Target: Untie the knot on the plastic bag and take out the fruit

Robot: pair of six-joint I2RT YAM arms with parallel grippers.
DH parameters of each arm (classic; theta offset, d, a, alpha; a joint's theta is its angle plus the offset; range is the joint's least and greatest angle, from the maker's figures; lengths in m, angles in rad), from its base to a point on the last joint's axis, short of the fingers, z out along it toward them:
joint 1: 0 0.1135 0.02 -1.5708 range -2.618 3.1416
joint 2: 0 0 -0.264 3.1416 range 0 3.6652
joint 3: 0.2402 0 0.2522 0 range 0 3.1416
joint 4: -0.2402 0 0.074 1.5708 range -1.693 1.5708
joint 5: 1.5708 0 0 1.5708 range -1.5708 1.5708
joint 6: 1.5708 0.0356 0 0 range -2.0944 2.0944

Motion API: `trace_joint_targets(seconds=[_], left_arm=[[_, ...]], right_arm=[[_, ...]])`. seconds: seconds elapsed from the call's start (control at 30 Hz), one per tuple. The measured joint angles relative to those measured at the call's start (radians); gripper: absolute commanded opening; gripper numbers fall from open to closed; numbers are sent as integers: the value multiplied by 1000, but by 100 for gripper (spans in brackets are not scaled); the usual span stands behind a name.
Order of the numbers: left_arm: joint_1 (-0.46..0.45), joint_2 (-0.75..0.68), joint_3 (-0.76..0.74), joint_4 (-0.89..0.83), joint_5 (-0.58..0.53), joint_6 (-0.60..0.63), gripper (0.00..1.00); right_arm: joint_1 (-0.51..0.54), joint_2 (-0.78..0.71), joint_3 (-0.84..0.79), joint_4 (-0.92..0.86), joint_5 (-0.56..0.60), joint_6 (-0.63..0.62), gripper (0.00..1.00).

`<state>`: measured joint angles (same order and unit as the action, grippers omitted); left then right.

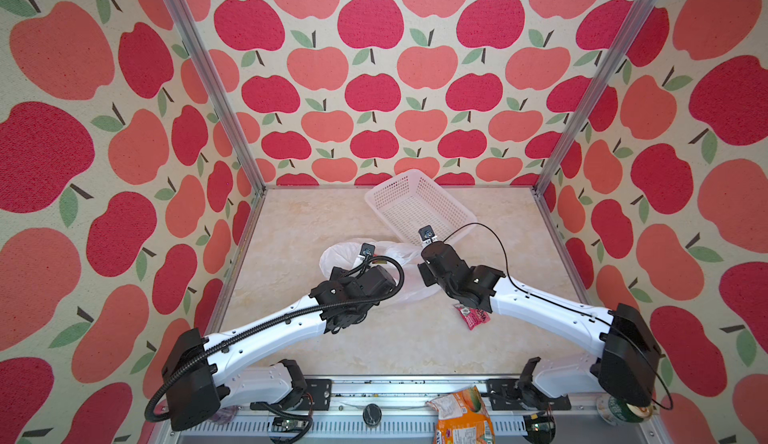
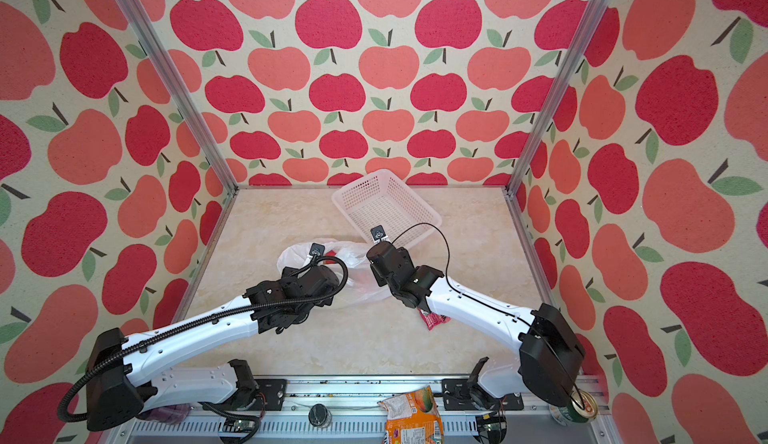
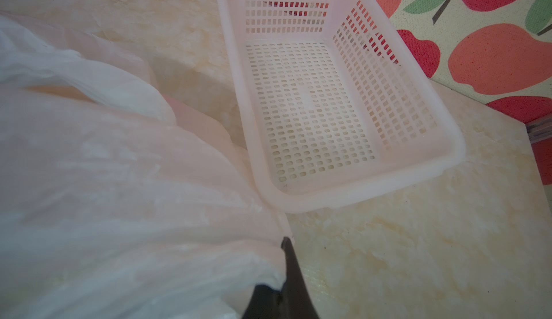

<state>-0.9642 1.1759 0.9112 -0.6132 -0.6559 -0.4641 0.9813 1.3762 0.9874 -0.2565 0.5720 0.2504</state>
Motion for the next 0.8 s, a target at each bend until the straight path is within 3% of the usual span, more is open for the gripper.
trace_joint_targets(seconds=[0.1, 0.13, 0.2, 0.3, 0.4, 0.5, 0.63, 0.7, 0.8], left_arm=[[51, -41, -12, 74, 49, 35, 38], [65, -54, -17, 92, 64, 44, 31], [96, -79, -27, 126, 90, 53, 23], [135, -117, -45, 159, 117, 62, 22], [171, -143, -58, 179, 140, 57, 32], [207, -151, -61, 189, 150, 39, 57], [245, -148, -61, 196, 150, 13, 81], [264, -146, -61, 200, 151, 4, 85], [290, -136, -61, 203, 161, 3, 82]], right_arm=[[-2, -24, -14, 1, -7, 11, 2], [-3, -29, -18, 1, -9, 14, 2], [-3, -36, -22, 1, -13, 21, 2], [-3, -41, -28, 4, -17, 26, 2], [-3, -48, -37, 4, -21, 33, 2], [-3, -58, -45, 9, -25, 35, 2], [-4, -74, -61, 20, -32, 40, 2], [-6, -79, -66, 24, -37, 42, 2], [-8, -80, -68, 24, -41, 47, 2]])
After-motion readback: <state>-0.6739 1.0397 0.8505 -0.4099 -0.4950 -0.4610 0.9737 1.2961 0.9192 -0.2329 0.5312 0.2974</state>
